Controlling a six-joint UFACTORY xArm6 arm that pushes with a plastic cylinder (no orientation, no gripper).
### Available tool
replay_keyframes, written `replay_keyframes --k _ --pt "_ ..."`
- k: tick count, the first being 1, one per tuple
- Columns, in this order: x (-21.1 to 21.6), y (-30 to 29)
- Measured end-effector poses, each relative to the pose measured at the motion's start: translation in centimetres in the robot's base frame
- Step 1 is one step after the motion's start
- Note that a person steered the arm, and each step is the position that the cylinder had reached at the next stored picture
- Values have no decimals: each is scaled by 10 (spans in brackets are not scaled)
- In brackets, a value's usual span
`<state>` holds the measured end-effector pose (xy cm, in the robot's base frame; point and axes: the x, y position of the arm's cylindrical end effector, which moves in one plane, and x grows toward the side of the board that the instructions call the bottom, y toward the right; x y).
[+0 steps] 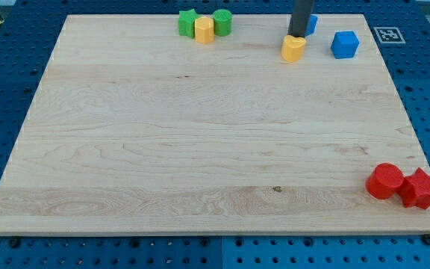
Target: Move the blue triangle into group of blocks at the top center
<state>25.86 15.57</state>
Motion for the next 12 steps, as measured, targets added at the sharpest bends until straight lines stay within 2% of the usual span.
replay_keyframes --k 1,3,4,5,6,7,9,10,11,12 --pt "-18 36" --pt "-24 83" --pt "-51 90" --pt "-67 55" --pt "-67 -37" --pt "-54 -82" --pt "-67 -58" --pt "-60 -16" --pt "-26 -16" --pt "-1 -47"
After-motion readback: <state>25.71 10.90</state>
